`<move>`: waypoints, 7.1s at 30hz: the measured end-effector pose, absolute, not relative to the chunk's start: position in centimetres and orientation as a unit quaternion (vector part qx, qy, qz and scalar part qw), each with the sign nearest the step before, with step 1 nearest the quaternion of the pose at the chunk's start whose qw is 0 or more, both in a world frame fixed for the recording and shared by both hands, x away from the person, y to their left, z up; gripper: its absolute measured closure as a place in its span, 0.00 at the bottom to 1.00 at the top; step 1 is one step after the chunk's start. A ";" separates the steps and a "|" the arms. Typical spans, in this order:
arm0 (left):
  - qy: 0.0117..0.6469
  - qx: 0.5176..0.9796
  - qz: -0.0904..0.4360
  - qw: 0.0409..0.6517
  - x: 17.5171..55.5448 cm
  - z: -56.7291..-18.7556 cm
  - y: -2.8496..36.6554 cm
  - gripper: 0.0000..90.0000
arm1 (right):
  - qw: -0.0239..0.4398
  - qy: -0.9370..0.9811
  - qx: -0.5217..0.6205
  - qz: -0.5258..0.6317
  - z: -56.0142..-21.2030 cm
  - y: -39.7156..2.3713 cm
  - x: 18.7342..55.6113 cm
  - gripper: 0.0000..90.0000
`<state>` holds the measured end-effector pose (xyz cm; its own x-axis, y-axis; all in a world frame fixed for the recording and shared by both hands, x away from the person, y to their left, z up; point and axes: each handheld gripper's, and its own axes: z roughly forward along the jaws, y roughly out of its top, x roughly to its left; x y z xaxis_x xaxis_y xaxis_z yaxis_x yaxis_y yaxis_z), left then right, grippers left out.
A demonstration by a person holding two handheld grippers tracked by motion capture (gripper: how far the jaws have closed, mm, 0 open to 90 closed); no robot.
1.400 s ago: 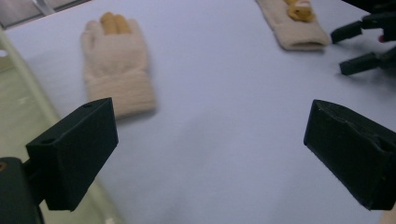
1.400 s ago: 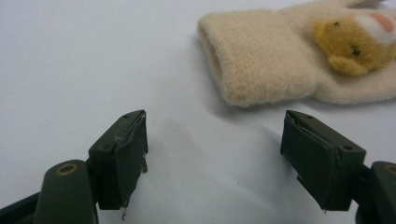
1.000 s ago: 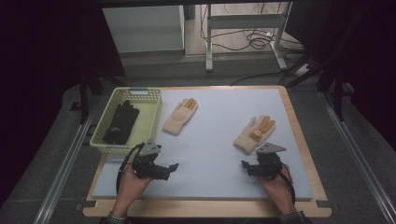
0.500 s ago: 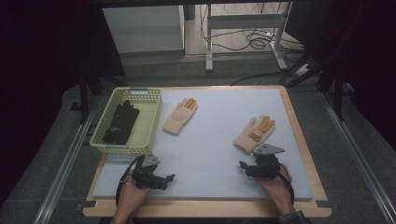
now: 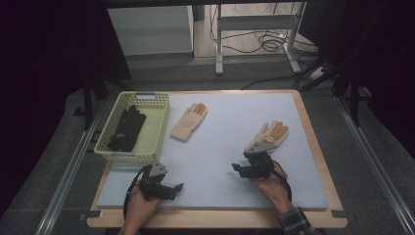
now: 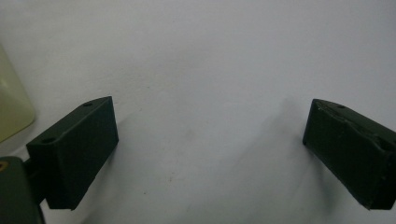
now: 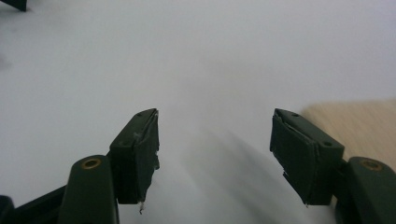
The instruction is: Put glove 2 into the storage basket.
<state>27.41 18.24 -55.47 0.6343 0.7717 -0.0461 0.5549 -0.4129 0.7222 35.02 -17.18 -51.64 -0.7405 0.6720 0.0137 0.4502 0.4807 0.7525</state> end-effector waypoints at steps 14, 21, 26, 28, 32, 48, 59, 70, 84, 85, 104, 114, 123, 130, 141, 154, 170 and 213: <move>0.392 0.840 0.141 0.349 27.9 -55.2 18.1 0.03 | 0.139 0.864 0.301 0.380 -51.1 -13.5 38.5 0.36; 0.388 0.842 0.134 0.350 28.2 -55.2 18.2 0.01 | 0.139 0.874 0.282 0.371 -51.3 -11.2 39.8 0.37; 0.389 0.841 0.137 0.352 28.2 -55.2 18.2 0.01 | 0.130 0.872 0.282 0.377 -51.5 -9.8 41.0 0.44; 0.389 0.840 0.137 0.352 28.2 -55.2 18.2 0.02 | 0.127 0.871 0.282 0.381 -51.5 -9.2 41.5 0.50; 0.389 0.840 0.138 0.352 28.1 -55.2 18.3 0.02 | 0.119 0.872 0.281 0.383 -51.6 -7.7 42.9 0.61; 0.390 0.840 0.137 0.353 28.1 -55.2 18.3 0.02 | 0.110 0.871 0.267 0.396 -51.4 -2.0 46.7 0.72; 0.390 0.839 0.137 0.353 28.1 -55.2 18.3 0.02 | 0.126 0.884 0.269 0.361 -52.9 1.7 48.8 0.70; 0.390 0.839 0.137 0.353 28.1 -55.2 18.3 0.02 | 0.119 0.882 0.276 0.364 -52.1 1.1 48.6 0.94; 0.391 0.839 0.137 0.353 28.1 -55.2 18.3 0.02 | 0.126 0.870 0.280 0.385 -49.7 -1.9 47.0 0.50; 0.391 0.839 0.137 0.353 28.1 -55.2 18.3 0.02 | 0.131 0.870 0.283 0.381 -50.0 -1.8 47.5 0.44; 0.390 0.839 0.137 0.353 28.1 -55.2 18.3 0.02 | 0.200 0.884 0.271 0.324 -52.5 0.5 47.9 0.72; 0.390 0.840 0.137 0.352 28.1 -55.2 18.3 0.02 | 0.187 0.869 0.252 0.381 -47.9 -2.9 45.3 0.93; 0.390 0.839 0.138 0.353 28.1 -55.2 18.3 0.02 | 0.176 0.868 0.231 0.403 -44.8 -6.4 40.7 0.93; 0.390 0.839 0.139 0.353 28.1 -55.2 18.3 0.02 | 0.160 0.871 0.238 0.400 -46.1 -9.5 37.1 0.92; 0.390 0.839 0.139 0.354 28.1 -55.3 18.3 0.02 | 0.155 0.876 0.241 0.387 -49.5 -11.6 35.5 0.55; 0.391 0.838 0.139 0.354 28.1 -55.3 18.3 0.03 | 0.157 0.861 0.298 0.381 -49.4 -13.6 38.8 0.81; 0.392 0.837 0.139 0.356 28.1 -55.3 18.3 0.03 | 0.155 0.885 0.274 0.343 -52.5 -8.3 41.2 0.73; 0.391 0.838 0.139 0.355 28.1 -55.3 18.3 0.03 | 0.212 0.815 0.431 0.322 -51.5 -25.7 42.6 0.45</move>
